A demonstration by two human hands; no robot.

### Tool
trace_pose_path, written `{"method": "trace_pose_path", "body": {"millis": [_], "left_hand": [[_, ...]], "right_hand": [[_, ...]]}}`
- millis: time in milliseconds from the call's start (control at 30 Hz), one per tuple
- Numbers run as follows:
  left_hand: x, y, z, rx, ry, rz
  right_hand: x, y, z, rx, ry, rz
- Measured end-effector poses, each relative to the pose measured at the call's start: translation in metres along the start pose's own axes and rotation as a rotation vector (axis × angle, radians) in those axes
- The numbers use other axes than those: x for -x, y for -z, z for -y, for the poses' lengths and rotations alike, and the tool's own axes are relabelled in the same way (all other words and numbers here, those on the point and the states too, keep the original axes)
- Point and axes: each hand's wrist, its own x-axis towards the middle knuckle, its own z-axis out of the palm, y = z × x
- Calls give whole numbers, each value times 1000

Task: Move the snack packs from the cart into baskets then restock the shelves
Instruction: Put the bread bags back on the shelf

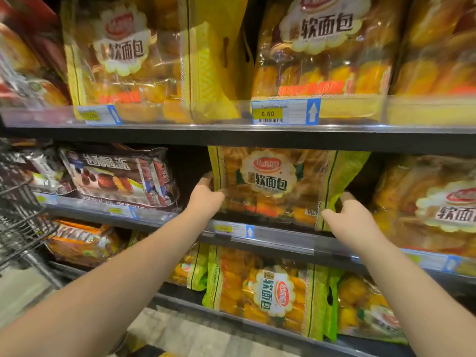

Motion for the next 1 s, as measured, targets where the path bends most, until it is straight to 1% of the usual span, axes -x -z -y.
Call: {"method": "trace_pose_path", "body": {"millis": [133,233,333,467,567,667,767,833,933,1000], "left_hand": [[-18,-4,1,-14,68,63],[-24,-6,-1,34,138,39],[-25,-11,-8,99,159,13],[-38,-16,-12,87,88,-25],[-76,-24,14,58,20,-6],[-79,-29,9,31,-13,-11],[-98,-33,34,-11,-28,27],[-76,-28,26,-82,-6,59],[-28,-22,-6,-146,14,85],[-21,-21,-9,-211,28,120]], "right_hand": [[-10,5,6,-21,-49,58],[-15,5,8,-31,-74,79],[-22,2,11,-70,-128,64],[-34,-3,22,-190,-230,61],[-47,-1,31,-242,-257,21],[-58,0,32,-182,-179,24],[-61,-4,27,-145,-187,69],[-61,-7,21,-126,-218,98],[-56,-13,15,-75,-238,117],[-51,-17,16,-29,-230,129]]}}
